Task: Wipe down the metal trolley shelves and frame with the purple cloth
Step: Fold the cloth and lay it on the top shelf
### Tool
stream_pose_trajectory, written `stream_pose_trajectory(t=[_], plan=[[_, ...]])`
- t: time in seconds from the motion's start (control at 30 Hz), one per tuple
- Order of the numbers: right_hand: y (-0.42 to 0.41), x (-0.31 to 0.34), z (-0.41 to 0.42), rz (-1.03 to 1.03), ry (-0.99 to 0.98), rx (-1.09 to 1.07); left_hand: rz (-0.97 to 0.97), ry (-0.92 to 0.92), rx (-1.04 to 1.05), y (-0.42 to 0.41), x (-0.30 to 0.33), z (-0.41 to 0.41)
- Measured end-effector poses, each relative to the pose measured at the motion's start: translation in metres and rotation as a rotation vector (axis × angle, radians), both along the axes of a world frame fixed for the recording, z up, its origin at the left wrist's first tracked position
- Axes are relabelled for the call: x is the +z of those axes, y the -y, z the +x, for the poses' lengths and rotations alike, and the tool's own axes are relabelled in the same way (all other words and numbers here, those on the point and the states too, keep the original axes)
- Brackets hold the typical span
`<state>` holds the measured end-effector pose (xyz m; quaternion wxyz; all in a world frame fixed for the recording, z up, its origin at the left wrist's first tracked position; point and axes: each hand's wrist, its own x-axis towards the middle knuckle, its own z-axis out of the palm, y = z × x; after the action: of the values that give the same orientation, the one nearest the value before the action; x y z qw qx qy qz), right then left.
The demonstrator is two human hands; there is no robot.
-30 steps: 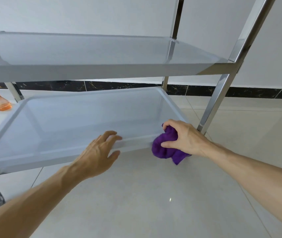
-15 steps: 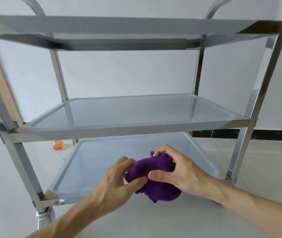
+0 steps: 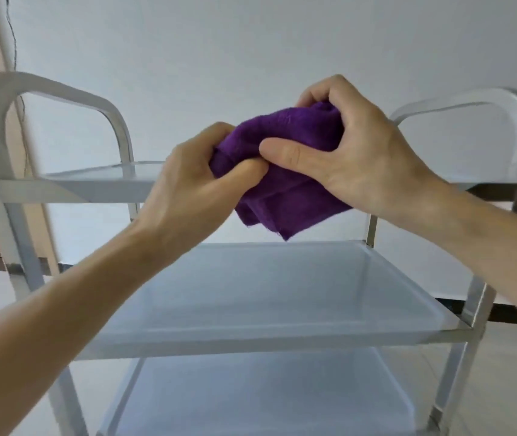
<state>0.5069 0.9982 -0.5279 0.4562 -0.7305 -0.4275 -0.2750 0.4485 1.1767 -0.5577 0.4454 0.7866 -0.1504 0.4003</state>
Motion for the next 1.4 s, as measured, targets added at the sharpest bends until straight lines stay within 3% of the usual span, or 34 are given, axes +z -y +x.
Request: stream_pose_trajectory(t=[0.2,0.33,0.4,0.57,0.63,0.8,1.0,1.4], plan=[[-0.039,0.059,0.07,-0.192,-0.285,-0.085,-0.043,-0.298,0.134,-0.039,0.063,0.067],[-0.047,0.057,0.103,-0.615,-0.489,-0.177,0.171,-0.602,0.258,-0.057,0.065,0.088],[-0.043,0.056,0.111,-0.773,-0.513,-0.235,0.26,-0.67,0.301,-0.066,0.064,0.087],[-0.004,0.064,0.127,-0.67,-0.479,-0.335,0.516,-0.589,0.426,-0.086,0.069,0.064],[0.02,0.06,0.136,-0.602,-0.459,-0.448,0.568,-0.651,0.475,-0.092,0.069,0.058],[0.061,0.021,0.135,-0.886,-0.503,-0.569,0.717,-0.765,0.518,-0.096,0.052,0.053],[0.064,0.015,0.133,-0.862,-0.445,-0.638,0.763,-0.75,0.563,-0.096,0.046,0.067],[0.05,0.022,0.172,-0.852,-0.432,-0.813,0.788,-0.74,0.459,-0.11,0.055,0.154]])
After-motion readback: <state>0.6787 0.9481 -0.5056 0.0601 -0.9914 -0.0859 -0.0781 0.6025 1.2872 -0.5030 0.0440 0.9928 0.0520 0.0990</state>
